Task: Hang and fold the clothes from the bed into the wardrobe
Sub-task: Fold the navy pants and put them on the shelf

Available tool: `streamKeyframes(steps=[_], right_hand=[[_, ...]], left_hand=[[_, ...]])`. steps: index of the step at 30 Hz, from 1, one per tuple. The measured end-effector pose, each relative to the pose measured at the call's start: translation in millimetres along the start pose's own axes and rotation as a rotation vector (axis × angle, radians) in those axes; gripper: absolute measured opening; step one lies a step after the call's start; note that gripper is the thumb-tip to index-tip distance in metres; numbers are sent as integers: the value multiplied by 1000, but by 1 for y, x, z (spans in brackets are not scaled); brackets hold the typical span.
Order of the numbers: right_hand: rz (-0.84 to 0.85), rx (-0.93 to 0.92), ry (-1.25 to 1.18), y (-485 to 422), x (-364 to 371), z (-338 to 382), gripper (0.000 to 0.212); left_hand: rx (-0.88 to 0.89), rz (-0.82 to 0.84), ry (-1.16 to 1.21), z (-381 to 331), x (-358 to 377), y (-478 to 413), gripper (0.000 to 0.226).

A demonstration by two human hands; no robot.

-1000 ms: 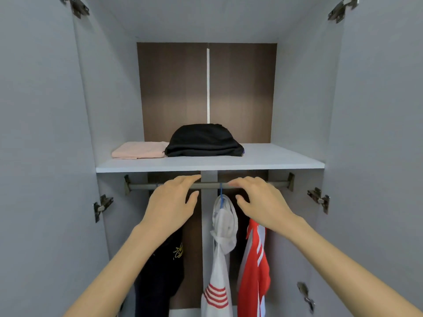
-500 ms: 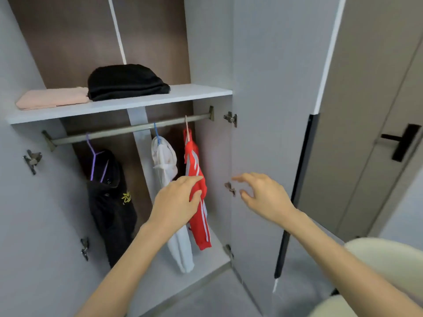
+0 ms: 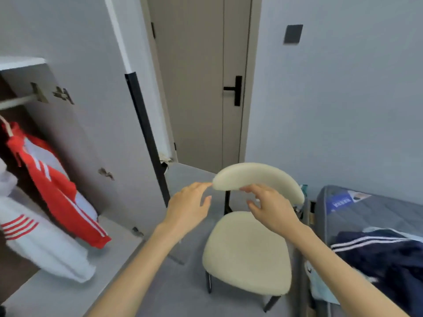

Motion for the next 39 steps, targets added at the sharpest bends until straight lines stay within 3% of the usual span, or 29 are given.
streamKeyframes(steps=[12,20,35,37,39], right_hand=[[12,423,-21,127,-21,-250,37],[8,726,-69,212,-7,-387,35],[124,1206,-36,220,44,-565,60],[90,1257,-5,222,52,-581,54],[19,1249,20,224,55,-595,34]], left_hand=[[249,265,0,-211,162,-124,41],[331,486,41,-310,280,-172,40],[388,750,74,-338,435,-254,43],[388,775,81,-340,450,-264,43],[402,793,80,-346,462,-273,43]])
Point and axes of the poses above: each hand's wrist, its own y-axis away from the middle knuckle, its own x-axis out of the palm, z = x × y, the point moved 3 cm from there along -y, towards the middle knuckle, and after that the axes turned 12 degrees about z, right-handed, at the moved point
